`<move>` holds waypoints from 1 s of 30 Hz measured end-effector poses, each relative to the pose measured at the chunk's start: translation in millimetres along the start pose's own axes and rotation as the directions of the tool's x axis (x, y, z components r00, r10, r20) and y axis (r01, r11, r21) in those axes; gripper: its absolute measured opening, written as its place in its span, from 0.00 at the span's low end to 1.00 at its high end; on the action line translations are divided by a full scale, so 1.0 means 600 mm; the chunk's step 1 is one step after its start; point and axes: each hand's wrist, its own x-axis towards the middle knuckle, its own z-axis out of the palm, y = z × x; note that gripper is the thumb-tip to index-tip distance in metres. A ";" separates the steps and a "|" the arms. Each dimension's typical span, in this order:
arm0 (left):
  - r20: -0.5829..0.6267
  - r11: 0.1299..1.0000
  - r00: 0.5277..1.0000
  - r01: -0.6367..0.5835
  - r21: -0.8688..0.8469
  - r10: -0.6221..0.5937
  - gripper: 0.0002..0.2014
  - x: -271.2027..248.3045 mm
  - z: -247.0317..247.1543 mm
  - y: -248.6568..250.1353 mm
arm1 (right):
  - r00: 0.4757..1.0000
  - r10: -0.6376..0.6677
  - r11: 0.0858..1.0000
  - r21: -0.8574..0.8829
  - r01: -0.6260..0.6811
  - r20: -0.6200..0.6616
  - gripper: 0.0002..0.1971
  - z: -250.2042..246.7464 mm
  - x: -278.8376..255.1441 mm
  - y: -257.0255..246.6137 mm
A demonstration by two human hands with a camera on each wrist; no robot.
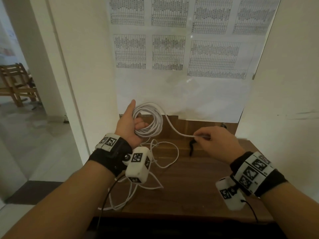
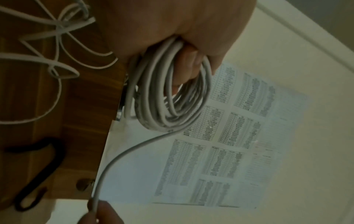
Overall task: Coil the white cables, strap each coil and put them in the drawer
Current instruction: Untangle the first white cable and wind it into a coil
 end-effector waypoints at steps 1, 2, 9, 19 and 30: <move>0.047 0.999 0.998 0.031 -0.016 -0.030 0.26 -0.002 0.004 -0.001 | 1.000 0.019 1.000 -0.002 -0.019 -0.011 0.09 0.002 0.002 0.004; 0.099 0.998 0.994 0.052 -0.025 -0.049 0.27 -0.006 0.008 -0.001 | 0.999 0.031 1.000 -0.003 -0.031 -0.010 0.08 0.005 0.004 0.006; 0.405 0.988 0.905 0.153 -0.030 -0.128 0.26 -0.027 0.032 -0.021 | 0.998 -0.003 0.998 0.063 -0.001 0.059 0.07 0.025 0.000 -0.002; 0.316 0.998 0.948 -0.057 0.032 0.044 0.20 -0.009 0.019 -0.028 | 1.000 0.016 0.986 -0.167 -0.020 -0.027 0.06 0.001 -0.002 0.010; 0.101 0.642 0.901 -0.376 0.668 0.422 0.08 -0.007 0.023 -0.070 | 0.857 -0.374 0.921 0.038 0.387 0.355 0.11 0.000 -0.016 -0.078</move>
